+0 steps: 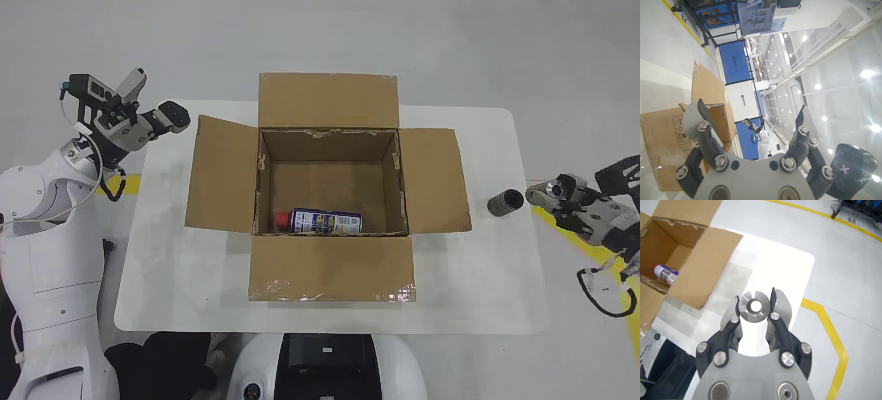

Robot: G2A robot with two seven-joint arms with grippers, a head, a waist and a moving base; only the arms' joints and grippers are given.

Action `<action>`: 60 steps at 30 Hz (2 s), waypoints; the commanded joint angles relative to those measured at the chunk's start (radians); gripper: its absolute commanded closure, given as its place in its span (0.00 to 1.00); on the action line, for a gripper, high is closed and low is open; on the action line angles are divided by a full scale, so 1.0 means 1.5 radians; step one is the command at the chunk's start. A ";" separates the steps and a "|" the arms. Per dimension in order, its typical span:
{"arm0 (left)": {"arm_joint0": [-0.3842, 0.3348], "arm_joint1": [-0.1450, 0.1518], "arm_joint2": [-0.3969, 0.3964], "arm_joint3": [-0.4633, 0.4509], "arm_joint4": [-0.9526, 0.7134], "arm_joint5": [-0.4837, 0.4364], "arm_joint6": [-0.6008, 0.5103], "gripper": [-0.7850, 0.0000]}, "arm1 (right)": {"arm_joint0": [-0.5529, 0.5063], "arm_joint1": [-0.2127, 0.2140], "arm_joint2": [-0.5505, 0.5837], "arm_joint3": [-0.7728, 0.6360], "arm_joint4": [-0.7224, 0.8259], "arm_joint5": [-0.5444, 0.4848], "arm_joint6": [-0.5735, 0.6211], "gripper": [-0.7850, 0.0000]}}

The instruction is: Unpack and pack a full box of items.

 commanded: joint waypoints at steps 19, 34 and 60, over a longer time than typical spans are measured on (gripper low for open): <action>0.000 0.000 0.000 0.000 0.000 0.000 0.000 0.00 | 0.196 0.018 -0.279 -0.118 -0.025 0.023 0.030 1.00; 0.000 0.000 0.000 0.000 0.000 0.000 0.000 0.00 | 0.397 -0.010 -0.577 -0.053 -0.095 0.079 0.007 1.00; 0.000 0.000 0.000 0.000 0.000 0.000 0.000 0.00 | 0.663 -0.126 -0.908 0.201 -0.129 0.176 -0.044 1.00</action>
